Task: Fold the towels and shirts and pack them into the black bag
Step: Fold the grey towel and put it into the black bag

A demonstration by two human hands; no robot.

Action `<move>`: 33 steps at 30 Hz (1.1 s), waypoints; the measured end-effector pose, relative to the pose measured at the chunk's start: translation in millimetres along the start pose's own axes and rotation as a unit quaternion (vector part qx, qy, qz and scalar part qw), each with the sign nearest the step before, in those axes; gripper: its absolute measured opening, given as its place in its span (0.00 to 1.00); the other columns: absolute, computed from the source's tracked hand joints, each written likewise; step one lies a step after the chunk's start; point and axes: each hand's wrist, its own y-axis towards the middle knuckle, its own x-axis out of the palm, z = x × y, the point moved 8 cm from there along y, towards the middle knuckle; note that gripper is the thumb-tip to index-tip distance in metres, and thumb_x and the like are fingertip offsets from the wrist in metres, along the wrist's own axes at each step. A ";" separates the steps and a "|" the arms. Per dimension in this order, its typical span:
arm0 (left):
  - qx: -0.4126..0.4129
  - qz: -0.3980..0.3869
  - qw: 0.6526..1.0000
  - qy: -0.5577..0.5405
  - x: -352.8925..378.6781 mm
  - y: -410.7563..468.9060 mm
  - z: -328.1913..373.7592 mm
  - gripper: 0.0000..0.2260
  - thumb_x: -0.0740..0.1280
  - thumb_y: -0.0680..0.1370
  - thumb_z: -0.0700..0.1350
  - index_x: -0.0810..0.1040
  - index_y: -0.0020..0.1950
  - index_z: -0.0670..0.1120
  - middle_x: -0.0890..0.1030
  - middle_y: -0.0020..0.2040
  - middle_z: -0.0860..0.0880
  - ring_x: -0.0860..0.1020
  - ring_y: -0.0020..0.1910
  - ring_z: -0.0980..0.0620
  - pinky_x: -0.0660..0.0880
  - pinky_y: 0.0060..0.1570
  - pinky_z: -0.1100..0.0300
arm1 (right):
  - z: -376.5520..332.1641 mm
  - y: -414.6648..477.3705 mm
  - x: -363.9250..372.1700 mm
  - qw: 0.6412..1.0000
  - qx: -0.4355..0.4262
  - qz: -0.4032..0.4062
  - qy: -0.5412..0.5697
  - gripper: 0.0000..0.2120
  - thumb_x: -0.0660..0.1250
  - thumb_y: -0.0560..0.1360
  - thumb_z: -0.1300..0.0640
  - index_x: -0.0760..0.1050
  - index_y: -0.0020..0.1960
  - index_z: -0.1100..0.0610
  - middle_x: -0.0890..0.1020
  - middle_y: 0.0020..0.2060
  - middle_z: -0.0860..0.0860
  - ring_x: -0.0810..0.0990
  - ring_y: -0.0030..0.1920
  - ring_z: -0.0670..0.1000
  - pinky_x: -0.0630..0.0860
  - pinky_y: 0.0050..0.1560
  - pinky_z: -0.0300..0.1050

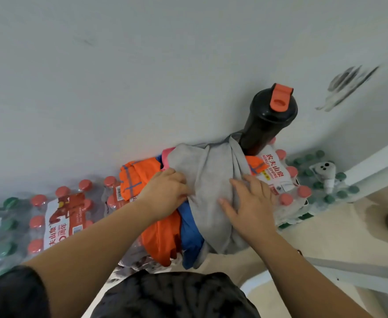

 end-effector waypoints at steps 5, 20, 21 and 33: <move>-0.004 0.046 0.989 -0.138 -21.5 4.8 3.0 0.07 0.69 0.72 0.50 0.87 0.46 0.55 0.83 0.46 0.54 0.80 0.45 0.48 0.77 0.47 0.50 | -53.8 -6.9 -8.7 0.989 -0.122 0.048 0.071 0.16 0.68 0.73 0.40 0.82 0.46 0.53 0.78 0.39 0.48 0.75 0.43 0.52 0.75 0.46 0.48; 0.000 0.093 0.932 -0.351 -145.4 -62.2 42.5 0.02 0.72 0.76 0.43 0.84 0.44 0.48 0.84 0.41 0.54 0.81 0.43 0.57 0.76 0.46 0.59 | -99.1 -37.6 -104.0 0.969 -0.089 0.127 0.191 0.04 0.71 0.69 0.58 0.80 0.38 0.50 0.74 0.30 0.41 0.71 0.34 0.43 0.65 0.37 0.29; 0.004 0.090 0.928 -0.361 -150.9 -71.1 44.0 0.03 0.72 0.77 0.42 0.83 0.44 0.47 0.84 0.40 0.53 0.82 0.42 0.55 0.77 0.46 0.57 | -102.3 -42.2 -113.1 0.969 -0.086 0.131 0.189 0.03 0.71 0.69 0.58 0.81 0.40 0.50 0.77 0.32 0.41 0.73 0.35 0.43 0.69 0.39 0.32; -0.030 0.119 0.845 -0.521 -165.8 -226.7 15.1 0.07 0.69 0.80 0.43 0.81 0.41 0.49 0.82 0.35 0.49 0.76 0.35 0.57 0.73 0.37 0.60 | -217.3 -140.2 -146.7 0.923 -0.136 0.116 0.340 0.04 0.71 0.75 0.62 0.81 0.41 0.56 0.81 0.33 0.45 0.79 0.35 0.43 0.75 0.39 0.41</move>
